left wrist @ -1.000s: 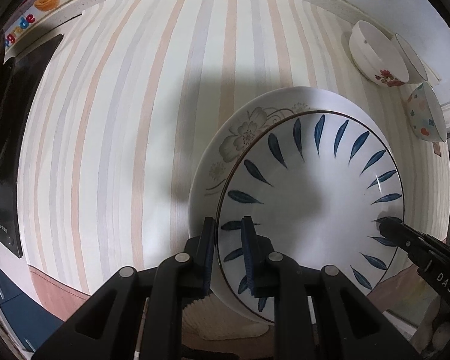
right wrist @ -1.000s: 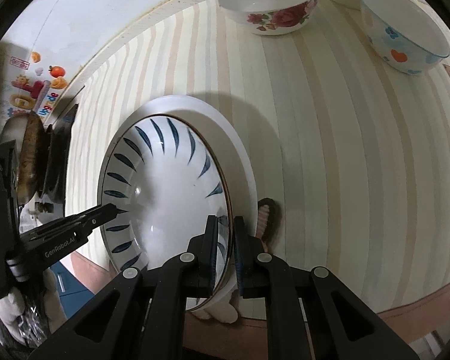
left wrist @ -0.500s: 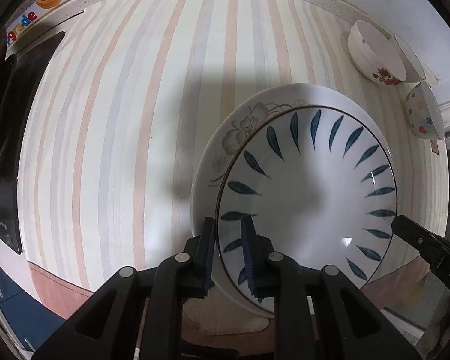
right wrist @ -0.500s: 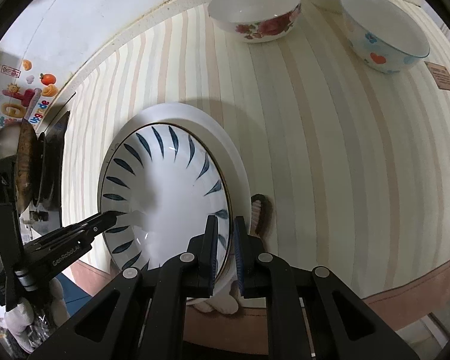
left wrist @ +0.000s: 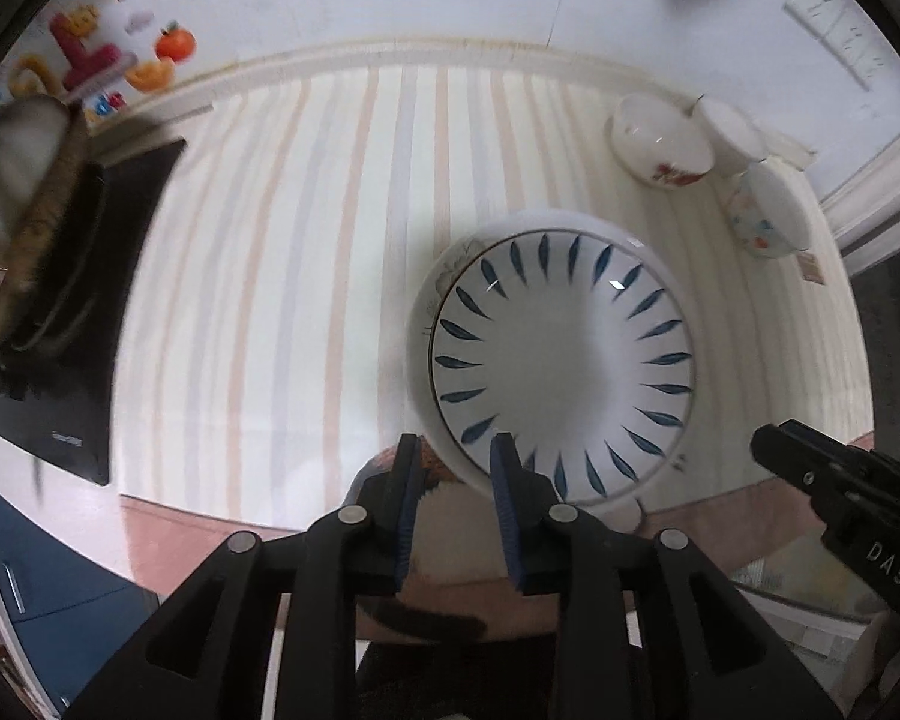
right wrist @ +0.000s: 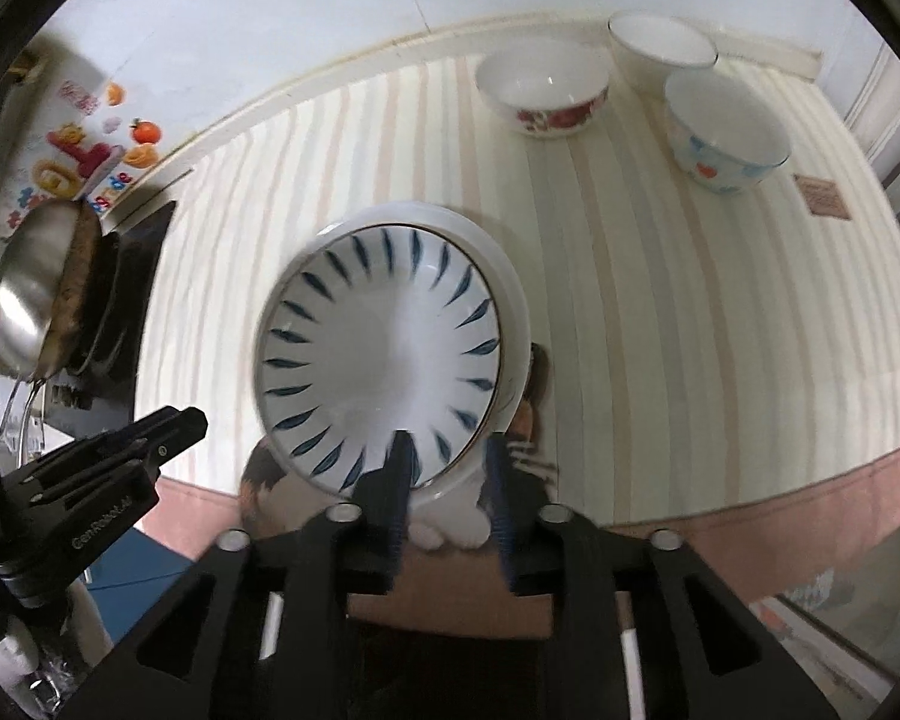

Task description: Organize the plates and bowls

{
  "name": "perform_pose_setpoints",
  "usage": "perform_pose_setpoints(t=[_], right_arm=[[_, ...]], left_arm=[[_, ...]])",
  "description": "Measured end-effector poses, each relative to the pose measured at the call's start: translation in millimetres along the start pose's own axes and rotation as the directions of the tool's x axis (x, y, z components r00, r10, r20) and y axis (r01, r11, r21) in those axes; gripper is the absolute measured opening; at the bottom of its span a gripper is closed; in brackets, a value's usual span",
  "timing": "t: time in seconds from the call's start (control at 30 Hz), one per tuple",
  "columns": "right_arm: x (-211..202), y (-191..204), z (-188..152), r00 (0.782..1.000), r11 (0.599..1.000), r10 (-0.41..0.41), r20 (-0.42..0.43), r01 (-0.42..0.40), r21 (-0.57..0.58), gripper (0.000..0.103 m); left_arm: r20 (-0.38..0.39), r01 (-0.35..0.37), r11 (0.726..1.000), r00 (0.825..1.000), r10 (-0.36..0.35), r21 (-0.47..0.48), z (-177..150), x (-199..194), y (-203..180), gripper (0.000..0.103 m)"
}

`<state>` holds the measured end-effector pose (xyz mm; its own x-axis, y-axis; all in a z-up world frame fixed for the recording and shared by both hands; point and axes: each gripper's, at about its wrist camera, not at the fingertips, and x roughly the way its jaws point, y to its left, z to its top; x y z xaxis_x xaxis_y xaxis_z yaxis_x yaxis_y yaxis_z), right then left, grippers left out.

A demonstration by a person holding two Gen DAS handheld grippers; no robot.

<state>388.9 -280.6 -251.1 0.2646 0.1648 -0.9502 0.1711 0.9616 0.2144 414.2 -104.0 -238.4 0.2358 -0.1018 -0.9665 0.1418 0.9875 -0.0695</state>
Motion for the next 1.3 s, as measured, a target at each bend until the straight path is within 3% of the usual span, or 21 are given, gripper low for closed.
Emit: perform_pose_setpoints(t=[0.2, 0.3, 0.33, 0.43, 0.73, 0.93, 1.1, 1.3], right_arm=[[-50.0, 19.3, -26.1, 0.997, 1.0, -0.005, 0.074, 0.007, -0.026, 0.065], [-75.0, 27.5, -38.3, 0.993, 1.0, 0.0, 0.12, 0.003, -0.03, 0.081], [-82.8, 29.7, -42.3, 0.99, 1.0, -0.003, 0.139, 0.008, -0.031, 0.084], [-99.9, 36.4, -52.2, 0.984, 0.999, -0.026, 0.175, 0.032, -0.033, 0.089], [-133.5, 45.0, -80.9, 0.978, 0.999, -0.027, 0.209, 0.035, -0.034, 0.094], [-141.0, 35.7, -77.7, 0.975, 1.0, 0.007, 0.223, -0.002, -0.021, 0.096], [-132.6, 5.4, -44.7, 0.969, 0.993, 0.109, 0.222, -0.115, 0.013, 0.096], [-99.6, -56.6, 34.0, 0.963, 0.977, 0.171, 0.208, -0.193, 0.088, 0.096]], left_arm=[[0.074, 0.007, 1.0, 0.997, -0.009, 0.017, -23.5, -52.7, 2.0, 0.036], [0.096, 0.011, 0.999, 0.995, -0.014, 0.03, -35.2, -72.2, 1.3, 0.061], [0.104, 0.013, 0.999, 0.994, -0.016, 0.031, -37.3, -75.4, 0.9, 0.074], [0.132, -0.001, 0.999, 0.991, -0.005, 0.047, -48.4, -91.4, -1.1, 0.085], [0.165, -0.003, 0.999, 0.986, -0.006, 0.054, -70.1, -117.4, -0.5, 0.087], [0.163, 0.019, 0.999, 0.986, -0.024, 0.033, -65.0, -116.5, -6.0, 0.087], [0.207, 0.012, 1.0, 0.978, -0.017, 0.027, -31.1, -111.8, -19.7, 0.087], [0.211, 0.007, 1.0, 0.977, -0.009, 0.009, 49.2, -73.2, -41.0, 0.087]])
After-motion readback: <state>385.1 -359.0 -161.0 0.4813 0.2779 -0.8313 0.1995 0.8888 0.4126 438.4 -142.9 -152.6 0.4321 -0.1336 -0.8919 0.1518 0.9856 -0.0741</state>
